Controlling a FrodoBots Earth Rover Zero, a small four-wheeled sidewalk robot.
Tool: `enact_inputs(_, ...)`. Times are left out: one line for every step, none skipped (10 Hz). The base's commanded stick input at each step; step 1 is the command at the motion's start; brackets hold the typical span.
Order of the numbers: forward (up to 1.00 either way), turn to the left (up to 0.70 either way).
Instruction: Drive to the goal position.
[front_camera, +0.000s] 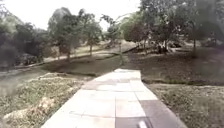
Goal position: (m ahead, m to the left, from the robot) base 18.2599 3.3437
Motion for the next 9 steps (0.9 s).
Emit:
enact_inputs(0.70, 0.00)
enact_inputs(0.70, 0.00)
enact_inputs(0.70, 0.00)
enact_inputs(0.70, 0.00)
enact_inputs(0.70, 0.00)
enact_inputs(0.70, 0.00)
enact_inputs(0.70, 0.00)
enact_inputs(0.70, -0.01)
enact_inputs(0.70, -0.08)
